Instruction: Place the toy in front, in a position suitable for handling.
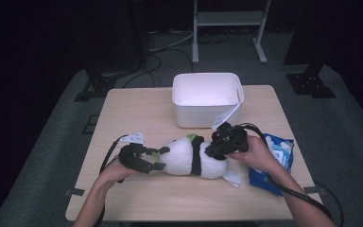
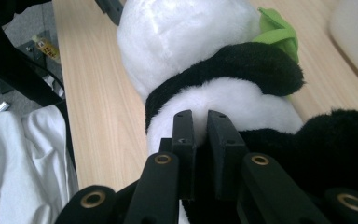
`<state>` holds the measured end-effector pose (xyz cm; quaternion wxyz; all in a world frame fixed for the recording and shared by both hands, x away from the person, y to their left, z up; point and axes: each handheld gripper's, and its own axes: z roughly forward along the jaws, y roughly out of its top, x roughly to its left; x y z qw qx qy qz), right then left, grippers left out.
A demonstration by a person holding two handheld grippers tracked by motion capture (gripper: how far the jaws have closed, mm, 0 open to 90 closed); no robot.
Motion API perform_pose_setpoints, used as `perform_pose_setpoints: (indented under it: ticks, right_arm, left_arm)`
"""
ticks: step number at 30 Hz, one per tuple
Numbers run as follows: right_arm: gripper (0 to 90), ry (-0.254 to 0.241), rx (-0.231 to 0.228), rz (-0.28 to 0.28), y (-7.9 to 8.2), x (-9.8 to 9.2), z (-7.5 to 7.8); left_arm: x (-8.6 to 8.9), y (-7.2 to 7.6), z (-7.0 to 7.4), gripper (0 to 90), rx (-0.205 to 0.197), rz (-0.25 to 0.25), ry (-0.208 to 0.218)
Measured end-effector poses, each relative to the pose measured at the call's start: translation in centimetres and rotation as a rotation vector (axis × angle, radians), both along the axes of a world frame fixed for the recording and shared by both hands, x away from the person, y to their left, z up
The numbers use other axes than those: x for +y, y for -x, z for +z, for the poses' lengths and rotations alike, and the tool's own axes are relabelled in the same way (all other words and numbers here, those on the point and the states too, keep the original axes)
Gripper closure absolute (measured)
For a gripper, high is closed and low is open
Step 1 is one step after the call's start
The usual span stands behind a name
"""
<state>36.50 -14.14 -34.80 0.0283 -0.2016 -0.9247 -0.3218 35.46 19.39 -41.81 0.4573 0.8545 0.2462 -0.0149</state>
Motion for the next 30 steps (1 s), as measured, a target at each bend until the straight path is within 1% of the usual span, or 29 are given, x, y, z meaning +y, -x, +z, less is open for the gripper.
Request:
perform_pose_setpoints:
  ticks: [3,4,5,7,9,10,11,12,15,17,19,21,24,25,26,28,30]
  right_arm:
    - [81.1,0.010,-0.012,0.006,0.2,0.4,0.0]
    - [81.2,0.012,-0.012,0.000,0.3,0.5,0.0]
    - [81.4,0.012,-0.012,0.000,0.3,0.5,-0.1]
    - [81.8,0.010,-0.003,0.007,0.4,0.5,-0.3]
    - [82.3,0.004,-0.003,0.009,0.4,0.5,-0.5]
    - [82.3,0.004,-0.003,0.009,0.4,0.5,-0.5]
    - [82.4,0.001,-0.005,0.008,0.5,0.5,-0.6]
    - [82.7,0.002,-0.004,0.006,0.6,0.4,-0.7]
    - [83.2,0.008,-0.001,0.014,0.8,0.5,-0.9]
    - [83.2,0.014,0.002,0.018,1.1,0.6,-1.0]
    - [83.5,0.021,0.001,0.020,1.2,0.6,-1.1]
    - [83.5,0.026,0.000,0.026,1.4,0.6,-1.1]
    - [83.5,0.033,0.000,0.038,1.6,0.6,-1.2]
    - [83.5,0.032,0.001,0.039,1.7,0.7,-1.2]
    - [83.5,0.033,0.001,0.044,1.7,0.7,-1.2]
    - [83.4,0.031,0.004,0.047,1.8,0.7,-1.0]
    - [82.7,0.032,0.007,0.050,1.9,0.8,-0.6]
  left_arm:
    - [-0.2,0.0,0.9,23.8,-0.012,-0.009,0.007]
    - [-0.3,0.0,1.2,23.8,-0.012,-0.013,0.011]
    - [-0.5,0.0,1.5,23.8,-0.022,-0.018,0.008]
    - [-0.7,-0.1,2.3,23.7,-0.029,-0.023,0.009]
    - [-1.0,-0.2,3.0,23.5,-0.040,-0.029,0.014]
    - [-1.0,-0.2,3.0,23.5,-0.040,-0.029,0.014]
    - [-1.3,-0.2,3.6,23.5,-0.047,-0.034,0.012]
    - [-1.4,-0.3,3.9,23.5,-0.052,-0.040,0.005]
    - [-1.9,-0.6,4.5,23.5,-0.059,-0.049,-0.001]
    - [-2.2,-0.7,4.8,23.4,-0.062,-0.045,0.002]
    - [-2.6,-0.9,5.1,23.5,-0.075,-0.038,-0.003]
    - [-2.9,-1.0,5.2,23.6,-0.075,-0.038,-0.006]
    - [-3.3,-1.3,5.1,23.9,-0.069,-0.028,-0.026]
    - [-3.3,-1.3,5.1,24.0,-0.069,-0.028,-0.026]
    - [-3.6,-1.4,4.7,23.9,-0.061,-0.030,-0.058]
    - [-3.9,-1.4,4.3,24.0,-0.051,-0.034,-0.060]
    - [-4.0,-1.4,3.9,24.2,-0.035,-0.037,-0.071]
